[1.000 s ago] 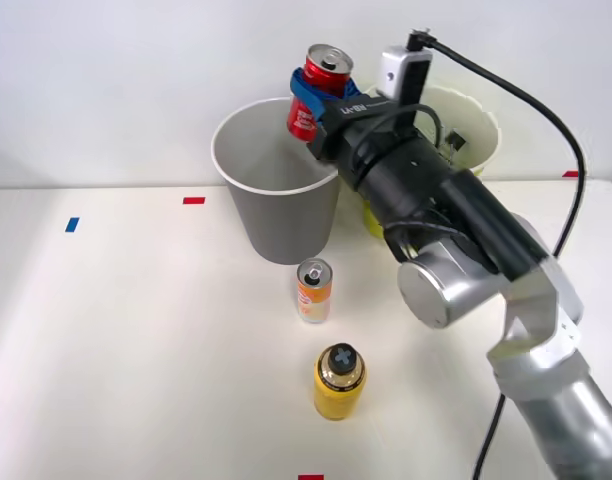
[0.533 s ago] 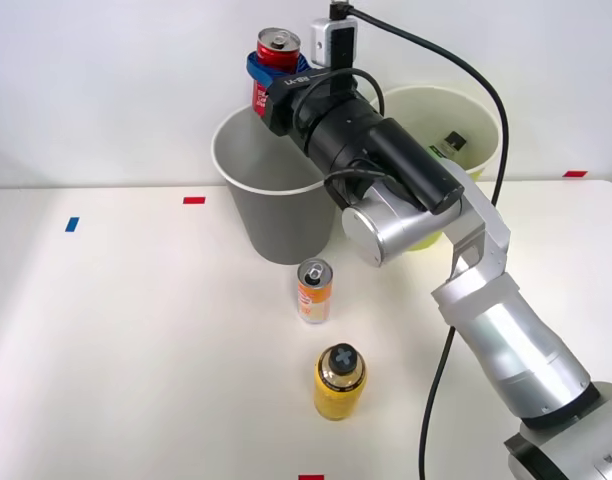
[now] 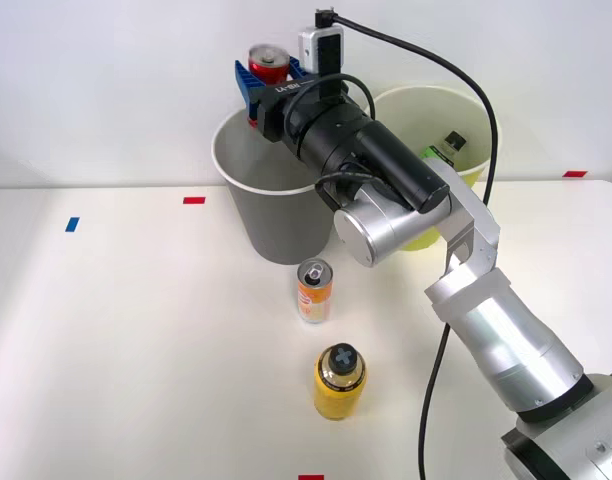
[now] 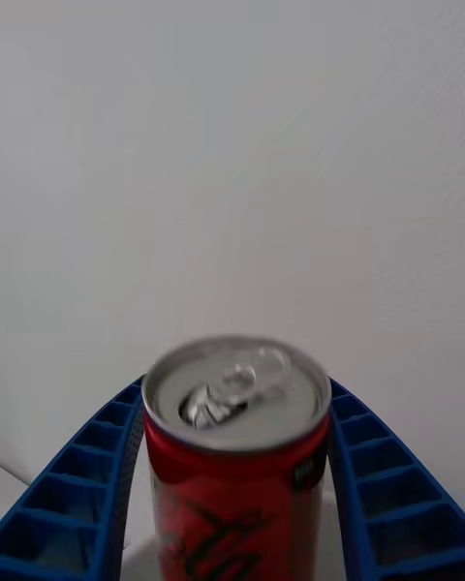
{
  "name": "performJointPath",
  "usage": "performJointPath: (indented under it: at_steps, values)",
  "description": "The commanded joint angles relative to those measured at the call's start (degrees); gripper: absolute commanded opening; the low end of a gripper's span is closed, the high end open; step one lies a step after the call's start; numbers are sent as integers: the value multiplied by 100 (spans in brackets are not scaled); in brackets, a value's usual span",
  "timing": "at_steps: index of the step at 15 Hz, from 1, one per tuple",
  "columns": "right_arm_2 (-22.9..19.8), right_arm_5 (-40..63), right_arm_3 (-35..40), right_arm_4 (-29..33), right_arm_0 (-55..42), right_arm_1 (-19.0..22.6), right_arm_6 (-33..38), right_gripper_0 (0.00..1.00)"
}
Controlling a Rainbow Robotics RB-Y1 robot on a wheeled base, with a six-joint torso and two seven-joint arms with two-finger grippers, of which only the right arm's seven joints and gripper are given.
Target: Put cans in the gray bin, plastic bottles in the light green bin
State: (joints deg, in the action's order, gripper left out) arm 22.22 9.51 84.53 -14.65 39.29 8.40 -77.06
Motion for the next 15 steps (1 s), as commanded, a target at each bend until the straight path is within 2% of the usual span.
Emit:
performJointPath:
  at_steps: [1, 6, 11, 15]
  values:
    - [20, -28, 2, 6, 0, 21, -20, 100]
    - [134, -555, 11, 24, -53, 232, -46, 100]
    - [230, -2770, 20, 112, -1169, 469, -81, 100]
    - [239, -3376, 363, 129, -1907, 636, -108, 100]
